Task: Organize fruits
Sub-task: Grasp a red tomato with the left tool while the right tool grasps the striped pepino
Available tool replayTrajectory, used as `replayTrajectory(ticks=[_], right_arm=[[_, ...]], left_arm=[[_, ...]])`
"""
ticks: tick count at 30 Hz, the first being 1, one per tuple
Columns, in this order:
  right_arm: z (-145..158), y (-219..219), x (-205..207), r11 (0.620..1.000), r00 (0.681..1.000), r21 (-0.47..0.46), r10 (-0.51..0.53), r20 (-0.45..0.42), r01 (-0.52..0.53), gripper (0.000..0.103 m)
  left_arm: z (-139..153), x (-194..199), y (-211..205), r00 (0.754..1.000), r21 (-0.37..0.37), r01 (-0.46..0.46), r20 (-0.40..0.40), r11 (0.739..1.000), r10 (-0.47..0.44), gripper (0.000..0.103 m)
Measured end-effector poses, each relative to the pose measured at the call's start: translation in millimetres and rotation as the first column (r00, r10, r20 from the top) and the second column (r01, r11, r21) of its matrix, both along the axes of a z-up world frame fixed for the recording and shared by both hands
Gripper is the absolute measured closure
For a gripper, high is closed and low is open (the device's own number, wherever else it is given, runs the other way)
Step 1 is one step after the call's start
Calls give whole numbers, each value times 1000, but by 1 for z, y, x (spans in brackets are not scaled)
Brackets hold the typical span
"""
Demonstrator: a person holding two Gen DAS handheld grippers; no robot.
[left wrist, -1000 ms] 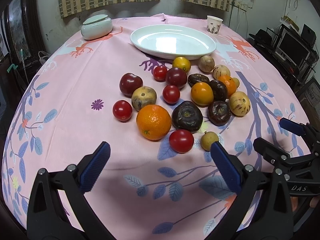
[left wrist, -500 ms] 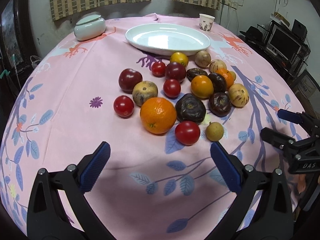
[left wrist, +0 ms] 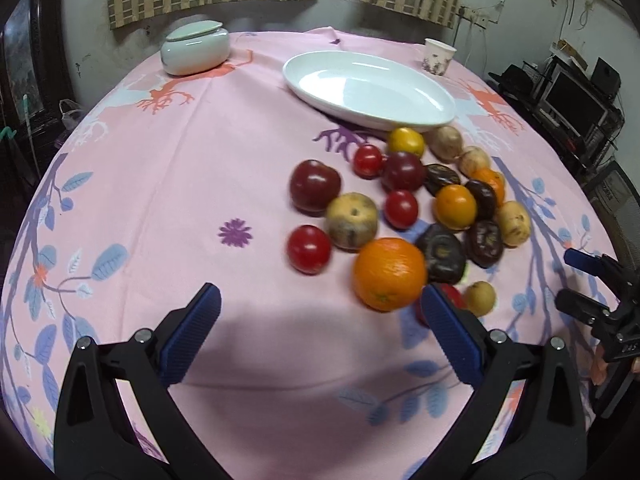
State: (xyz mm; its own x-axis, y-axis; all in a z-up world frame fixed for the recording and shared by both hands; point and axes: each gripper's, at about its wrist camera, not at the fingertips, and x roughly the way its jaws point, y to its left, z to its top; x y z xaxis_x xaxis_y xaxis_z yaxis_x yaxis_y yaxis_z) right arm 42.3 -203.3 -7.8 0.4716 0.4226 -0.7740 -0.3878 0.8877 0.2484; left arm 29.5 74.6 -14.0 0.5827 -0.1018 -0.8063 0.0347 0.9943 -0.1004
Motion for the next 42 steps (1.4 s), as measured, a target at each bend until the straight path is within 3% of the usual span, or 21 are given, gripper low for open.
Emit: replayTrajectory(ticks=[6,8,10,15,20,21,22,23,28,31,34,36,38,42], right_arm=[[-6,0,6,1000,1000,23,13,-16,-13,1],[-6,0,8,999,1000,33,12,-16,-12,1],[-6,-1,8,1000,1000,31,4,-15,-3,1],[-9,0,9,1000,1000,10,2,-28,-2,1],[-8,2,6,1000,1000,-4,9,-22,-9,1],[-8,3,5,1000,1000,-8,9,-19,-9,1],[-6,3,4,1000,1000,-12,9,-16,-9,1],[-5,3,2,1000,1000,-17,10,-12,-10,1],[1,4,2,998,999,-54,18,-26,-19,1],[7,-1,11,998,999,-65,18,-43,-21,1],[6,2,27,990,999,-136,15,-37,-20,1],[0,10,40,986,997,-159,42,-66,-52,2],[-8,21,48,978,993,-185,86,-82,-100,19],[-22,31,65,964,990,-239,90,-108,-113,37]], left_arm=[[-8,11,21,1000,36,-9,-14,999,9,6],[-17,18,24,999,38,4,-43,999,-2,35],[-29,28,24,995,48,13,-98,999,-8,42],[-24,33,10,996,84,60,-71,995,-54,37],[-20,40,1,996,94,86,-41,992,-82,39],[-20,41,0,996,88,84,-35,993,-81,43],[-21,42,-1,995,77,93,-40,993,-90,62],[-26,45,-3,992,62,113,-63,992,-109,73],[-30,43,-11,993,97,115,-12,989,-114,73],[-24,40,-6,994,64,111,-1,992,-111,73],[-9,26,-2,992,27,110,53,994,-111,73],[0,16,3,990,-28,120,74,992,-118,73],[4,8,5,989,-69,124,88,990,-118,73],[6,-2,2,987,-116,141,94,983,-131,73]])
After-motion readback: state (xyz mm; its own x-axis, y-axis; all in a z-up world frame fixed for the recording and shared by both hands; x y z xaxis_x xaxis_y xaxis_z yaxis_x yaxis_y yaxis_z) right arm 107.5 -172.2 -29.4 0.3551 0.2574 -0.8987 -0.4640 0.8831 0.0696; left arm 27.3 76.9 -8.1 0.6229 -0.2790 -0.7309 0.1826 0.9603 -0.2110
